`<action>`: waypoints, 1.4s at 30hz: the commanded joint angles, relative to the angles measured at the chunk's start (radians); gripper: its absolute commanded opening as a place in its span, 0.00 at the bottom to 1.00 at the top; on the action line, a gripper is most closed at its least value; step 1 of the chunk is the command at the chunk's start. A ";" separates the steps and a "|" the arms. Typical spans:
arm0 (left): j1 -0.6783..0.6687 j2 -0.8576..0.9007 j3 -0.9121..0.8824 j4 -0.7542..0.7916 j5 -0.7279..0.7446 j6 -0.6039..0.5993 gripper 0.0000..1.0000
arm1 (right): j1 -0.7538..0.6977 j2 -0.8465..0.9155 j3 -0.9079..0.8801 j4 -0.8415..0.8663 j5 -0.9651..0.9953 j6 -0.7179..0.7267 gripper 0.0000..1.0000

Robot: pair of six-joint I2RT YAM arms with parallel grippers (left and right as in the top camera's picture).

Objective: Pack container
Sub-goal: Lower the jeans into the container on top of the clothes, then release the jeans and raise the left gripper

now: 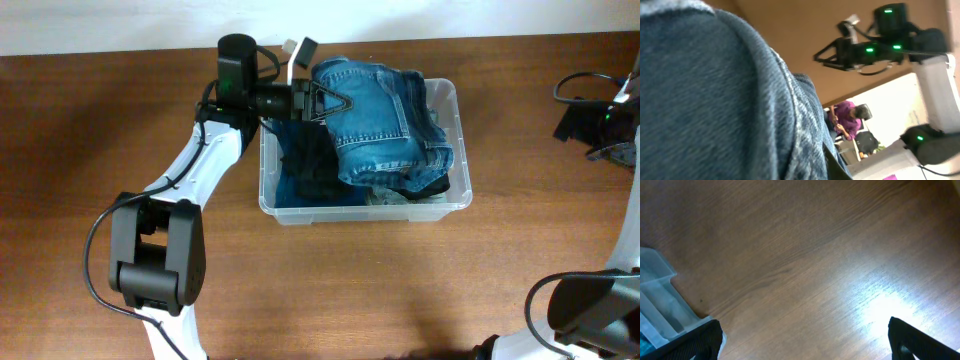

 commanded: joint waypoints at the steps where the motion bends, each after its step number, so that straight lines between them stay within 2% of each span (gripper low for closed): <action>1: 0.000 -0.003 0.032 -0.146 -0.169 0.192 0.05 | -0.003 0.003 -0.001 0.000 0.012 0.012 0.99; 8: 0.026 -0.003 0.032 -0.399 -0.463 0.284 0.05 | -0.003 0.003 -0.001 0.000 0.012 0.012 0.98; 28: 0.109 -0.018 0.032 -0.591 -0.490 0.388 0.01 | -0.003 0.003 -0.001 0.000 0.012 0.012 0.98; 34: 0.125 -0.085 0.033 -0.706 -0.682 0.487 0.01 | -0.003 0.003 -0.001 0.000 0.012 0.012 0.98; 35: 0.122 -0.095 0.033 -0.722 -0.707 0.507 0.05 | -0.003 0.003 -0.001 0.000 0.012 0.012 0.98; 38: 0.113 -0.114 0.033 -0.753 -0.740 0.566 0.43 | -0.003 0.003 -0.001 0.000 0.012 0.012 0.98; 40: 0.108 -0.117 0.033 -0.763 -0.742 0.583 0.65 | -0.003 0.003 -0.001 0.000 0.012 0.012 0.98; 42: 0.106 -0.119 0.033 -0.763 -0.742 0.582 0.73 | -0.003 0.003 -0.001 0.000 0.012 0.012 0.98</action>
